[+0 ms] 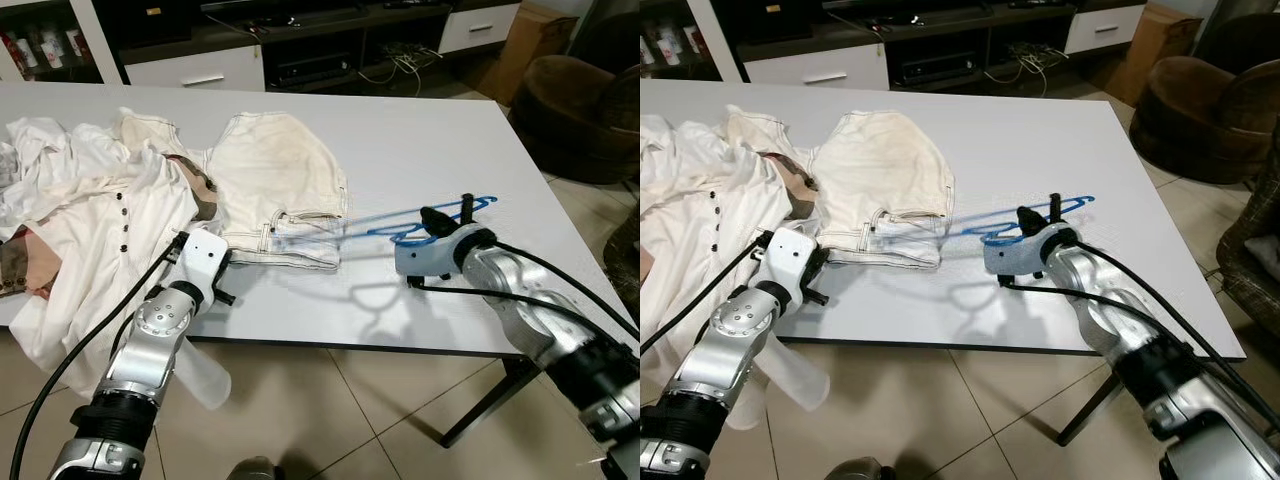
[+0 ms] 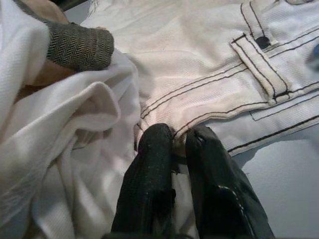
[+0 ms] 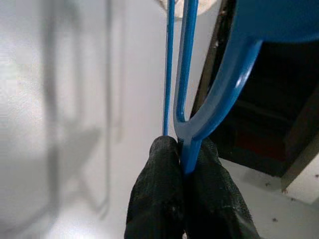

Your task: Hang hanger

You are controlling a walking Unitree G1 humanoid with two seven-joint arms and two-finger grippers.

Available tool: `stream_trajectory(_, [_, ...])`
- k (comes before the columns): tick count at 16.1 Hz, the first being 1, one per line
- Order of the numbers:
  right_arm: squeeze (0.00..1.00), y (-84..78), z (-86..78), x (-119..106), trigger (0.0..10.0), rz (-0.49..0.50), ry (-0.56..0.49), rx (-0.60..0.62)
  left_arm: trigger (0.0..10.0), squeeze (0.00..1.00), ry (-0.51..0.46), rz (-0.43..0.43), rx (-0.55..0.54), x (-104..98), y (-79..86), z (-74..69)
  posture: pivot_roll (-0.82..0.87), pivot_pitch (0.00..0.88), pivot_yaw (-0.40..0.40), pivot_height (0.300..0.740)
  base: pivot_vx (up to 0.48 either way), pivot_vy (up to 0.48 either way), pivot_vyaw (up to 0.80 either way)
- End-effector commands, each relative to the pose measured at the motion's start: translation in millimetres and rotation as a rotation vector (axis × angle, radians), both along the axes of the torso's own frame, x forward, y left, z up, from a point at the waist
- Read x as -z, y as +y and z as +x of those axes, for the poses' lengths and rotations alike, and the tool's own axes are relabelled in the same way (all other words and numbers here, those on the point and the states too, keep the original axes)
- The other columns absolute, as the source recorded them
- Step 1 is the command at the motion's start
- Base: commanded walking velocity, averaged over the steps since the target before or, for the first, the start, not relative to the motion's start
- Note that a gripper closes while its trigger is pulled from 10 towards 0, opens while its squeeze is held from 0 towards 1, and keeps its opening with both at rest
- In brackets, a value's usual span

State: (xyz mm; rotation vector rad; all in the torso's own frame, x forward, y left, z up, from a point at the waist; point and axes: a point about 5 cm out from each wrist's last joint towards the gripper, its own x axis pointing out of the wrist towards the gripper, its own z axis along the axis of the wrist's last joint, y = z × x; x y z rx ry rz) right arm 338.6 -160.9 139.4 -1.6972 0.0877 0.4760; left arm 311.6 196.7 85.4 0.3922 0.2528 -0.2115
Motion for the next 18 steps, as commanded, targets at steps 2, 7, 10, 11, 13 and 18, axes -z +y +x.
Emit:
stream_trajectory(2, [0.00,-5.9,3.0,1.7,10.0,-0.110,0.038,-0.021,10.0,0.00,-0.004,0.011,0.019,-1.5,-1.8,1.5,0.12,0.000,0.010,0.740,0.000,0.000,0.00])
stream_trajectory(7, [0.00,-32.1,13.6,-5.0,10.0,-0.277,0.078,0.001,10.0,0.00,-0.002,0.028,0.027,-1.2,-0.5,2.2,0.13,0.000,0.014,0.740,0.000,0.000,0.00])
stream_trajectory(10, [0.00,-41.3,9.5,3.6,10.0,-0.288,0.131,0.021,10.0,0.00,0.003,0.036,0.013,0.4,4.5,0.4,0.13,0.000,0.015,0.740,0.000,0.000,0.00])
stream_trajectory(11, [0.00,-44.8,6.2,8.1,10.0,-0.292,0.155,0.026,10.0,0.00,0.012,0.043,0.005,2.5,8.0,-1.5,0.13,0.000,0.016,0.740,0.000,0.000,0.00])
stream_trajectory(13, [0.00,-51.8,3.9,11.6,10.0,-0.295,0.178,0.045,10.0,0.00,0.030,0.087,-0.011,6.6,18.2,-3.7,0.13,0.000,0.017,0.740,0.000,0.000,0.00])
stream_trajectory(18, [0.00,-61.3,4.0,5.9,10.0,-0.159,0.156,0.132,10.0,0.00,-0.070,0.140,0.153,-7.8,7.4,-1.1,0.13,0.000,0.012,0.740,0.000,0.000,0.00])
